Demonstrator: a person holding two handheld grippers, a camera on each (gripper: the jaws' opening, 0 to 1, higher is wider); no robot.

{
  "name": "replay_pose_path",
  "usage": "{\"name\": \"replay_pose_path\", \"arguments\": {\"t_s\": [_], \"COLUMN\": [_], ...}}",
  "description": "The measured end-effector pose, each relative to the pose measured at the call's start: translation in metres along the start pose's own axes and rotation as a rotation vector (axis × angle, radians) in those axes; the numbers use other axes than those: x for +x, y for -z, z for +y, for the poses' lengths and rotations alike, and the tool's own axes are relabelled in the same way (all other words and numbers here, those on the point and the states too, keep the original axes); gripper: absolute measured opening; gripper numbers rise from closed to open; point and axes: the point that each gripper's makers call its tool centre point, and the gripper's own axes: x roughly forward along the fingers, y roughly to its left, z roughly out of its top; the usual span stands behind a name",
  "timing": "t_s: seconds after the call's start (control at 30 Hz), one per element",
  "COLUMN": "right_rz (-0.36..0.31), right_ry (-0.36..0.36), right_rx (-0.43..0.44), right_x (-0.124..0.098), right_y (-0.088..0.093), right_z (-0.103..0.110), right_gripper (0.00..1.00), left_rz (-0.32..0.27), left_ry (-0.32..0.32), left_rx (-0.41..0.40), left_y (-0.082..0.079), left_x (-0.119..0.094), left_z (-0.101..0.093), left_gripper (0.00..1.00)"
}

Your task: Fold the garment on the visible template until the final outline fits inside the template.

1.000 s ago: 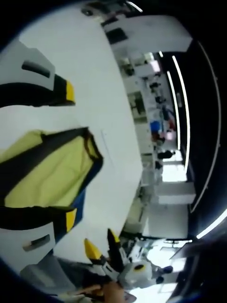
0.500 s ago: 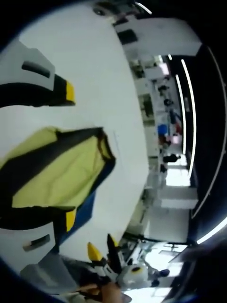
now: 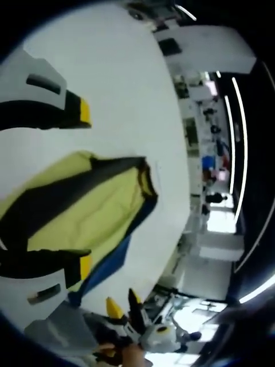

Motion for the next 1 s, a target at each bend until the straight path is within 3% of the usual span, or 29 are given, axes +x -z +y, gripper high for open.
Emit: {"name": "replay_pose_path", "arguments": {"t_s": [0.23,0.6,0.7,0.87,1.0], "right_rz": [0.039,0.170,0.191,0.245,0.273], "right_ry": [-0.009,-0.032,-0.032,-0.035,-0.038], "right_rx": [-0.009,-0.003,0.002,-0.028,-0.015], "right_x": [0.000,-0.004,-0.005,-0.005,-0.007], "right_y": [0.017,0.067,0.074,0.092,0.104], "right_z": [0.003,0.008,0.008,0.006,0.005], "right_gripper": [0.57,0.55,0.53,0.40,0.42], "left_rz": [0.016,0.047,0.050,0.030,0.025], "left_ry": [0.000,-0.001,-0.003,-0.018,-0.023], "left_rx": [-0.001,-0.022,-0.023,-0.046,-0.050], "left_y": [0.013,0.034,0.035,0.032,0.031], "left_x": [-0.004,-0.010,-0.011,-0.011,-0.012], "left_z": [-0.001,-0.002,-0.003,0.003,0.006], "left_gripper": [0.83,0.82,0.82,0.81,0.81]}}
